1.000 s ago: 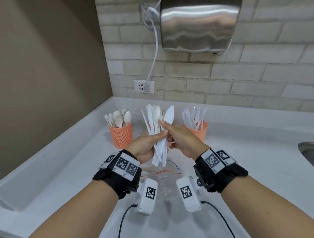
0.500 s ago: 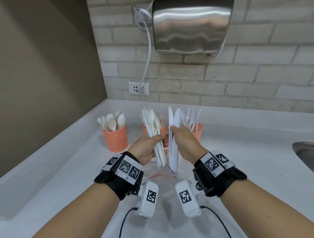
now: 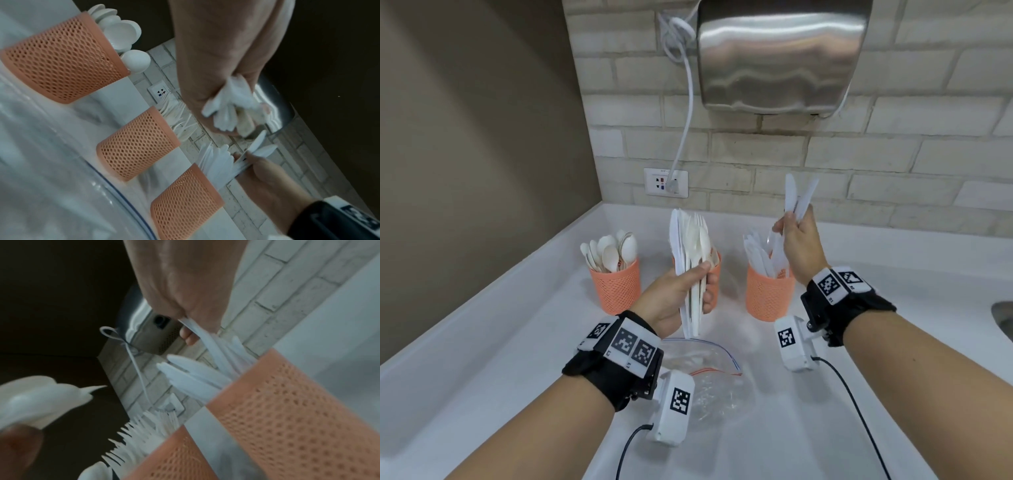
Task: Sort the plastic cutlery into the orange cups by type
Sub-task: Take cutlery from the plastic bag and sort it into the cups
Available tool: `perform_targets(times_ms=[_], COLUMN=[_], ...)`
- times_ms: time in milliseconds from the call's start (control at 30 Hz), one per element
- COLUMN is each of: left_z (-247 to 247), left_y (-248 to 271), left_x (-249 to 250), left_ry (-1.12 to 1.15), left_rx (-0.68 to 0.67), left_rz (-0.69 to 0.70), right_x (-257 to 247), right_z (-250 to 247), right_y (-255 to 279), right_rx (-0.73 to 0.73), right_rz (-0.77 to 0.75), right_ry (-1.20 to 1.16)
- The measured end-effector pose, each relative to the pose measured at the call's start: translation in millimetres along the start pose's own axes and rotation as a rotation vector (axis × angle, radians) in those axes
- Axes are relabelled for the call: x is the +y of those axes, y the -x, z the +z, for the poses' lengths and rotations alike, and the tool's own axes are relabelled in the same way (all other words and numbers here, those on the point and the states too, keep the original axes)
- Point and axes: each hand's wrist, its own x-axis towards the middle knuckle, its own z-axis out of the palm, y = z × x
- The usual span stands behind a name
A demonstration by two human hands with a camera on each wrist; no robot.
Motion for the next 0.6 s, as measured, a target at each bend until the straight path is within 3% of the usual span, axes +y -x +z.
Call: perform_targets(times_ms=[200,300,367,467,533,600], left_z=[-11,-10,-7,-3,0,4], left_y=[-6,-8,-8,-12,-15,-17], left_x=[2,2,2,-2,-5,-8], left_ry=[-0.017,-0.009,-0.017,-0.089,-0.160,-0.270], left_rx=[0.007,-0.009,-0.019,0.061,0.135,0.194], left_rz=[0.007,0.007,0.017,0.046,0.083,0.143], right_x=[32,16,2,-24,-42,-58], right_z=[6,6,7,14,25,38], right_y=[-7,-8,-7,7,21,40], right_rx=[-0.302,-0.257,-0.130,0.040,-0.077,-0.331], right_rz=[0.412,0.458,0.317,-0.058,-0.176,-0.250], right_ry=[0.246,0.170,0.160,0.233,0.216,0.232])
